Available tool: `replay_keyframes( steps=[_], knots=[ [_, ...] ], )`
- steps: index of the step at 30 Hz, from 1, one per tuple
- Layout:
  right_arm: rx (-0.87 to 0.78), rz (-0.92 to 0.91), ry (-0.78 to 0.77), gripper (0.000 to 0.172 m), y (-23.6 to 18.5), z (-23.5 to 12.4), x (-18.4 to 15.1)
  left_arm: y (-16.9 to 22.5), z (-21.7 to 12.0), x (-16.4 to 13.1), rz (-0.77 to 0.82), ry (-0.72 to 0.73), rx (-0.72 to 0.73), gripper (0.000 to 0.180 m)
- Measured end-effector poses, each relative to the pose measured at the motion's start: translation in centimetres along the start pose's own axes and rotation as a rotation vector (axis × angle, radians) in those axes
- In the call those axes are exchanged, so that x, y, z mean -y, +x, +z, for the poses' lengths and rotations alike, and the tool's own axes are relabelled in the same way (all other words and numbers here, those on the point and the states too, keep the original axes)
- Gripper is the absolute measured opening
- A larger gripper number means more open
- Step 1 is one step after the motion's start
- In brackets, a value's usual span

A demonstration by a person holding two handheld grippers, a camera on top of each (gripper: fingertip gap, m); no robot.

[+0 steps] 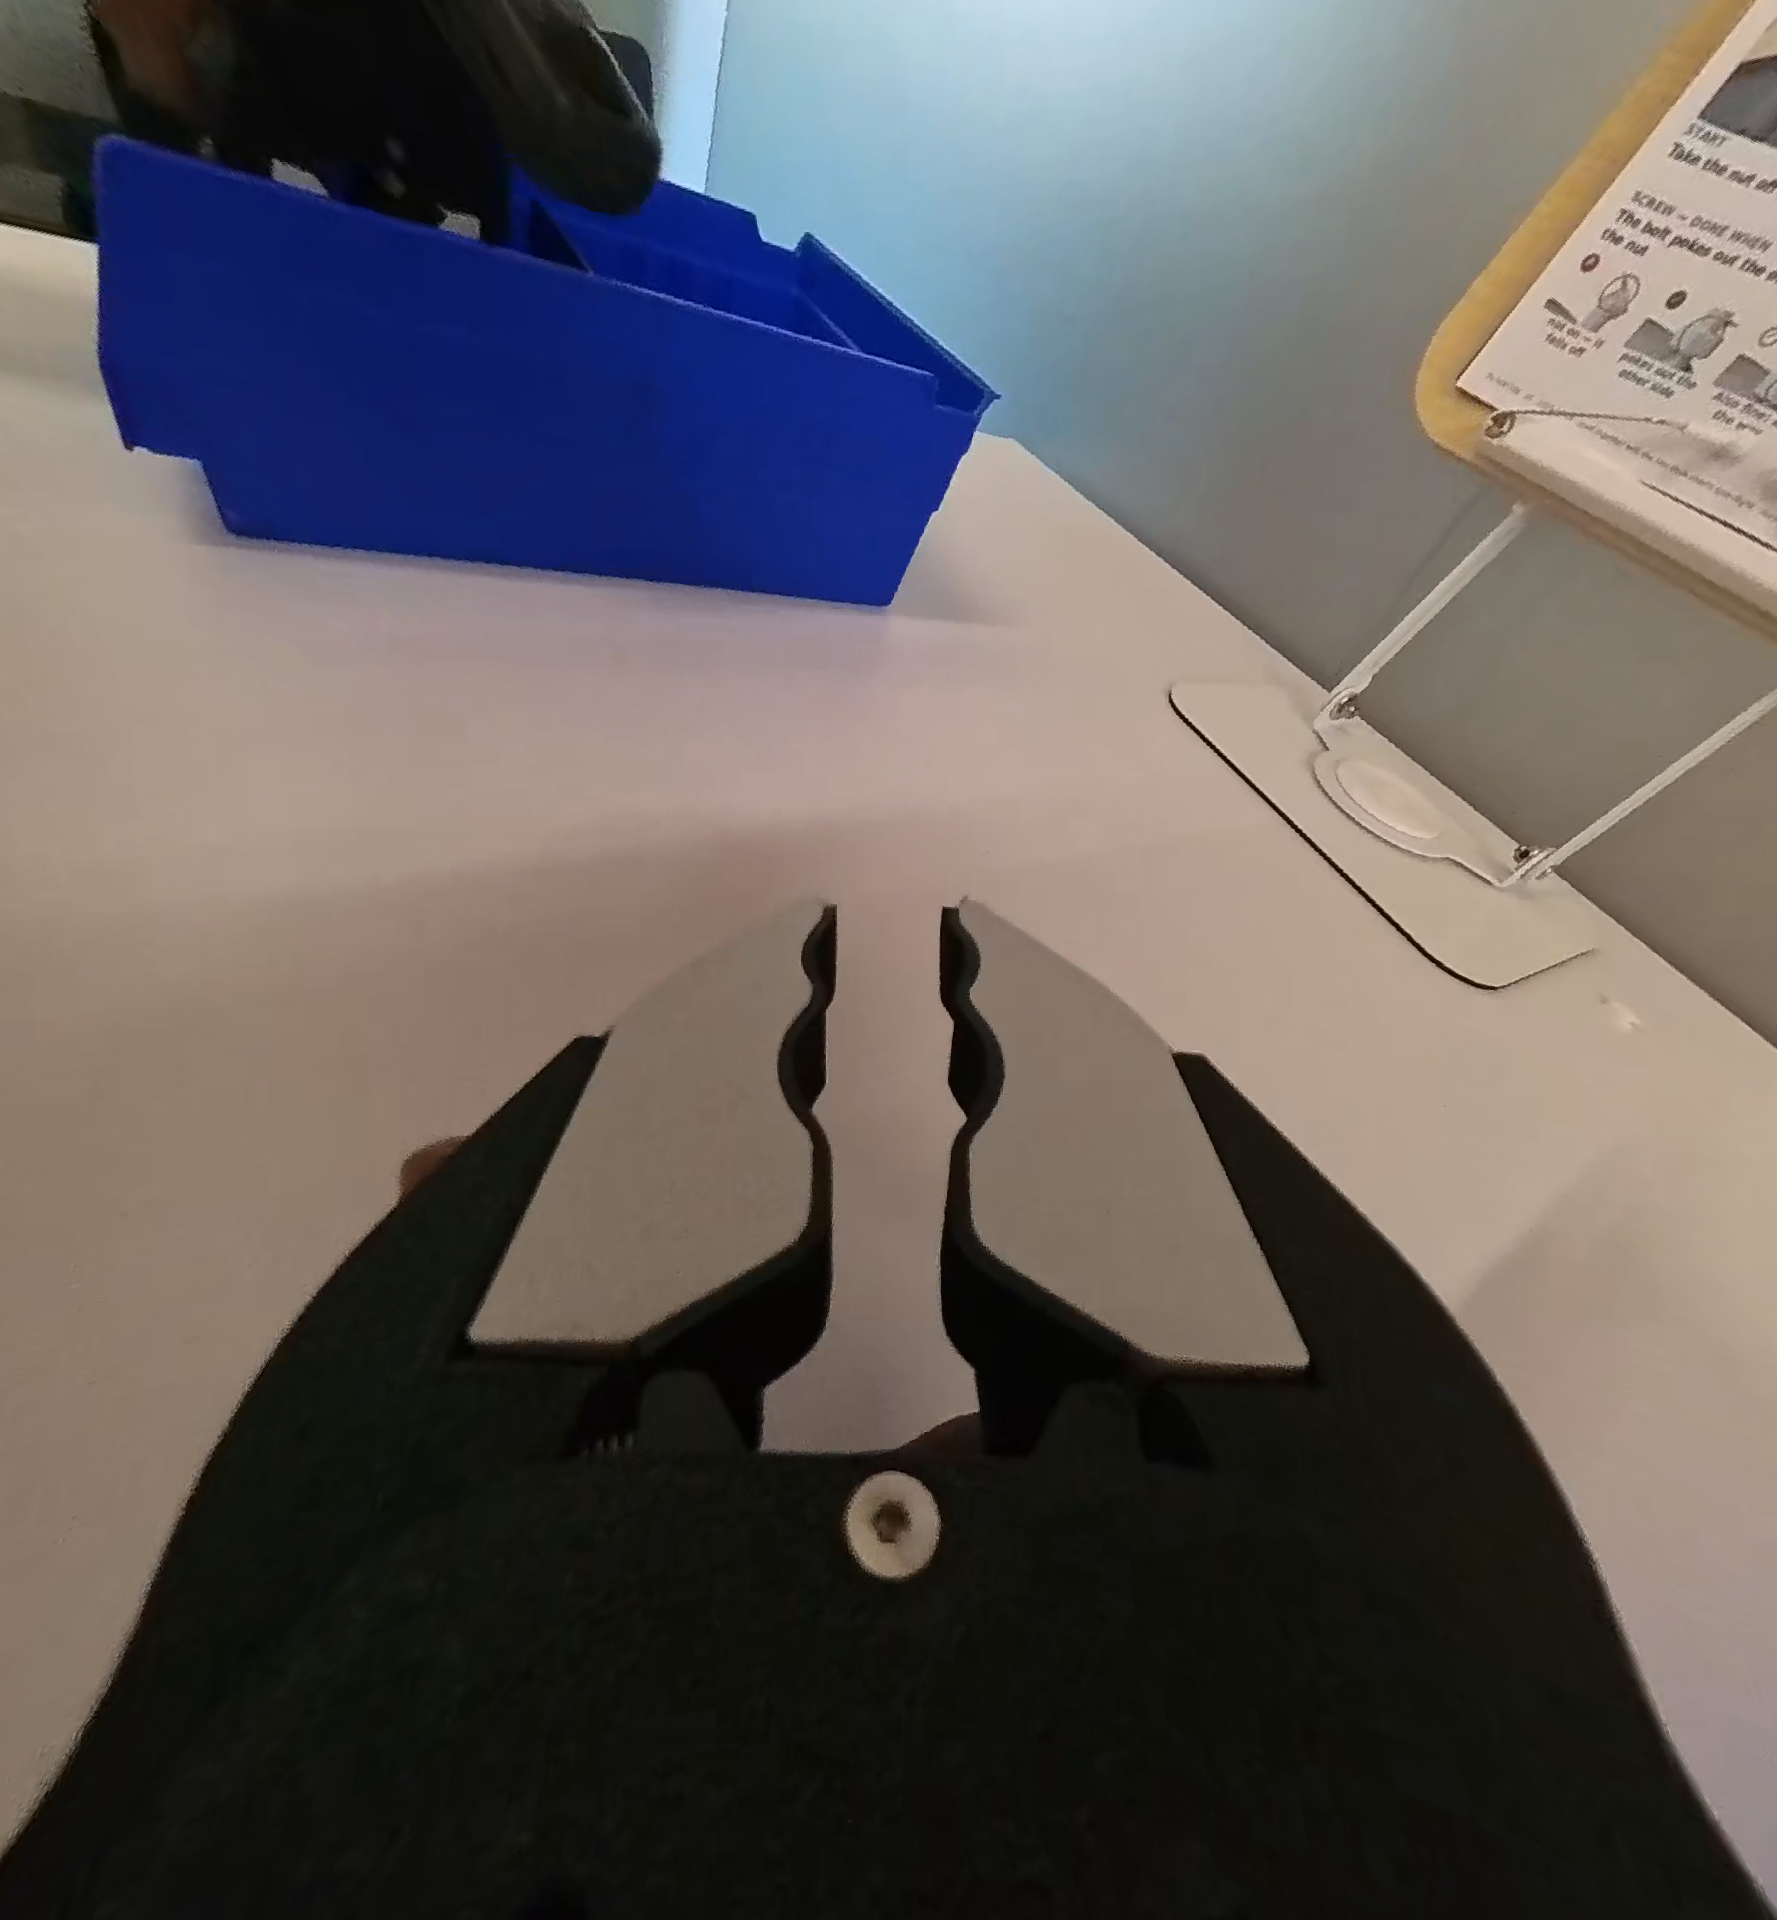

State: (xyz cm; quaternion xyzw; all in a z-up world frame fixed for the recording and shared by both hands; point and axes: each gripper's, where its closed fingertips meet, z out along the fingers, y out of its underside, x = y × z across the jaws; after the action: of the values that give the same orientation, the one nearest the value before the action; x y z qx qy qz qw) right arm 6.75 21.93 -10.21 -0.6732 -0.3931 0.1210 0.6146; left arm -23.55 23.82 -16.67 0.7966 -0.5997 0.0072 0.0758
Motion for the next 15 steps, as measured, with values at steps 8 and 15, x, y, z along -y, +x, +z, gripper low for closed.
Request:
replay_keyframes(
  steps=[8, 15],
  knots=[
    [-0.005, -0.006, 0.009, 0.018, 0.02, -0.08, 0.14, -0.64, 0.08, -0.03, 0.006, 0.024, 0.058, 0.028],
    [-0.011, -0.028, 0.013, 0.018, -0.16, -0.13, 0.42, -0.85, 0.08, -0.14, 0.006, 0.036, 0.103, 0.04]
  ],
)
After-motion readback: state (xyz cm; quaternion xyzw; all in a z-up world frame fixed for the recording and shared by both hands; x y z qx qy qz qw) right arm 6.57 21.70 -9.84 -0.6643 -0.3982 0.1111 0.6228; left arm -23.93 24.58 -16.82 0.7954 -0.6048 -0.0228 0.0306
